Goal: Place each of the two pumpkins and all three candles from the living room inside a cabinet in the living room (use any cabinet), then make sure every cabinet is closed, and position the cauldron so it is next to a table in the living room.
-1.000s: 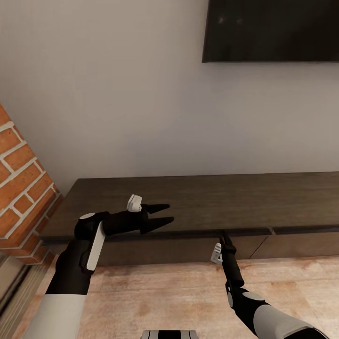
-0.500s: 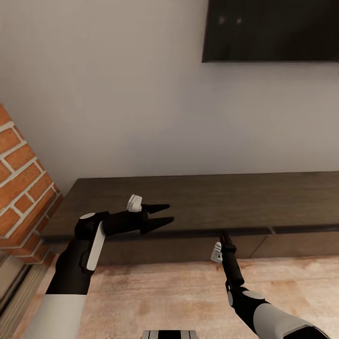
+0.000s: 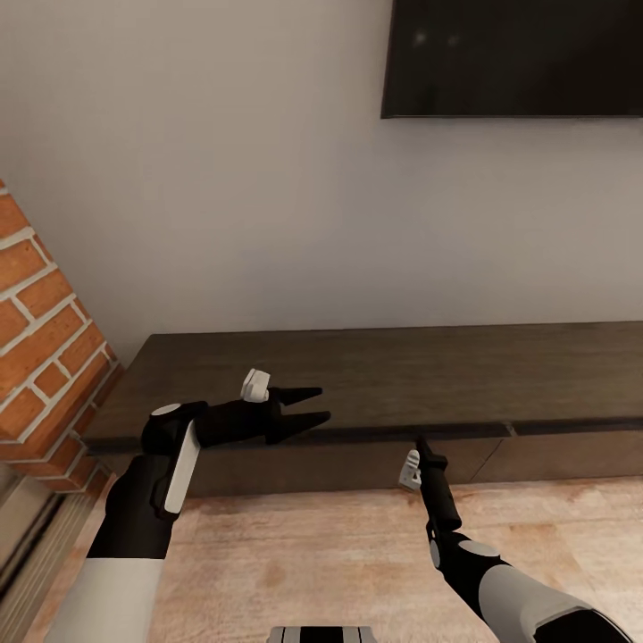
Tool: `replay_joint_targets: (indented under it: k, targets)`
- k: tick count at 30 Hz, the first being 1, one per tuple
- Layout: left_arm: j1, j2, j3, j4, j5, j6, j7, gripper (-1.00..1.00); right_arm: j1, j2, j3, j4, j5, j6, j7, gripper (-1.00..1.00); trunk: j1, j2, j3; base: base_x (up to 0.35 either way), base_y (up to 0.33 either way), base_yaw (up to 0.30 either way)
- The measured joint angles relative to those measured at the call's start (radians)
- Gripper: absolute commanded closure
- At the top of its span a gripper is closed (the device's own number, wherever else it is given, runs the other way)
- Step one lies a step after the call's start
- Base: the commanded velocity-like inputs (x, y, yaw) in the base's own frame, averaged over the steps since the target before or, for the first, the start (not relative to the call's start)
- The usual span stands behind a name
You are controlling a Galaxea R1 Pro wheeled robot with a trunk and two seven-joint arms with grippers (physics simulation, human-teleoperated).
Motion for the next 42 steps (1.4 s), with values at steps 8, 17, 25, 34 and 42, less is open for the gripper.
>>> replay_joint_targets:
  k: [8,17,25,34,42]
  targets:
    - [0.000,0.000,0.000,0.000,0.000,0.000,0.000,-1.00,0.000,0.000,-0.003,-0.001,-0.001,0.000,0.001,1.00,0.000,0.000,0.000,-0.118,0.000,0.000]
    - [0.000,-0.001,-0.003,0.000,0.000,0.002,0.002,-1.00,0.000,0.002,-0.014,-0.001,-0.005,-0.004,0.002,1.00,0.000,0.000,0.000,-0.248,0.000,0.000]
    - [0.000,-0.001,-0.003,0.000,0.000,0.002,0.002,-1.00,0.000,0.001,-0.022,0.000,-0.007,-0.004,0.000,1.00,0.000,0.000,0.000,-0.332,0.000,0.000]
    - [0.000,-0.001,-0.003,0.000,0.000,0.002,0.002,-1.00,0.000,0.001,-0.030,0.004,-0.009,-0.005,-0.006,1.00,0.000,0.000,0.000,-0.332,0.000,0.000]
    - [0.001,-0.001,-0.003,0.000,0.000,0.001,0.002,-1.00,-0.001,0.001,-0.036,0.010,-0.011,-0.004,-0.014,1.00,0.000,0.000,0.000,-0.325,0.000,0.000]
